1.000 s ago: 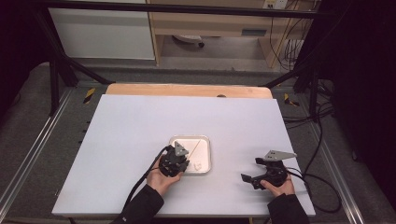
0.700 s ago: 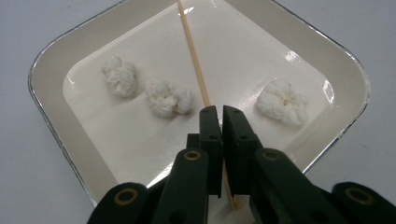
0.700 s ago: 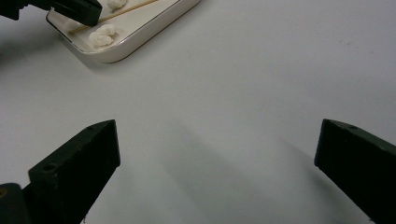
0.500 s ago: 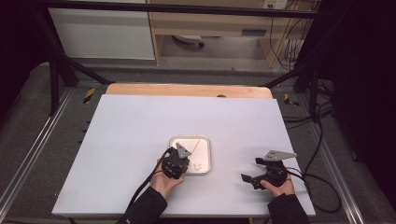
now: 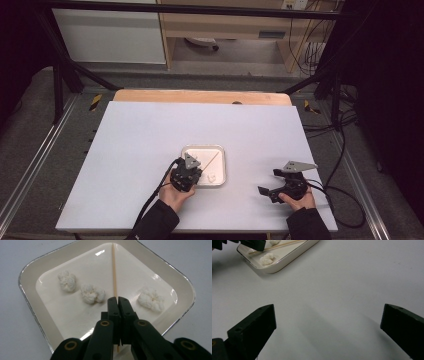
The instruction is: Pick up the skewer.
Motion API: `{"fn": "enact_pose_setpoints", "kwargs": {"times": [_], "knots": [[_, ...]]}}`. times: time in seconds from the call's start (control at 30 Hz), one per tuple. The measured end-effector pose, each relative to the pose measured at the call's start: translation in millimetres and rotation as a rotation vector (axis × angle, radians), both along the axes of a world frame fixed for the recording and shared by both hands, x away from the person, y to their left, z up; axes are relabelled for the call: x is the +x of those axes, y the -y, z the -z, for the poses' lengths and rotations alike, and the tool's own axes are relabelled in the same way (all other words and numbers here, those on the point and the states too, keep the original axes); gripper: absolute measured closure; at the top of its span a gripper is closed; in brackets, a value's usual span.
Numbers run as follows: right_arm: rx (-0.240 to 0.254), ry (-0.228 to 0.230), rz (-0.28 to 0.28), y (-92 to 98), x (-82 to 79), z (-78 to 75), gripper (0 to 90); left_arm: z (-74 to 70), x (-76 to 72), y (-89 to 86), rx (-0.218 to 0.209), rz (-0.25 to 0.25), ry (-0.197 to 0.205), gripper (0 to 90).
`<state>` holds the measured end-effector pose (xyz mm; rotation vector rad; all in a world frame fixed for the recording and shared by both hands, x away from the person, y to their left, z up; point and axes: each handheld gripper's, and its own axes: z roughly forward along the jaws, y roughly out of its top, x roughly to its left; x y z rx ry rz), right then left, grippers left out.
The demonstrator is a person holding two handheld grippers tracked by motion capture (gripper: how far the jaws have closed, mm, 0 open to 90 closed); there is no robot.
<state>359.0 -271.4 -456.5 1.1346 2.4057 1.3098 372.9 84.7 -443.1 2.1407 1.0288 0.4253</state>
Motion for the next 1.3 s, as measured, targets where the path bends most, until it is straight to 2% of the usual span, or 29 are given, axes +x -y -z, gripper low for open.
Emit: {"fn": "enact_pose_setpoints", "kwargs": {"times": [0.13,0.3,0.77,0.8,0.9,0.97,1.07,1.3], "knots": [[0.001,0.002,0.001,0.1,-0.1,-0.2,0.8,-4.7,-0.5,-4.3,-0.026,0.002,0.01,89.3],[-0.001,0.005,-0.002,0.1,0.1,-0.1,0.8,-9.3,-0.9,-8.5,-0.036,0.008,0.016,89.3],[-0.019,0.02,-0.006,-3.9,0.1,-2.4,0.6,-20.3,-2.2,-20.4,-0.02,0.07,0.022,89.3],[-0.021,0.031,-0.011,-5.1,0.5,-2.9,0.6,-20.9,-2.2,-21.8,-0.02,0.074,0.02,89.3],[-0.037,0.039,-0.008,-7.4,0.6,-3.5,0.6,-22.4,-2.2,-26.0,-0.022,0.083,0.017,89.3],[-0.075,0.055,-0.002,-12.2,0.4,-3.9,0.6,-24.3,-2.7,-30.0,-0.025,0.097,0.016,89.3],[-0.105,0.062,-0.01,-17.7,0.3,-4.4,0.6,-25.7,-3.1,-33.8,-0.025,0.108,0.017,89.3],[-0.148,0.093,-0.026,-25.3,0.1,-7.2,0.7,-27.6,-3.0,-40.0,-0.026,0.135,0.01,89.3]]}}
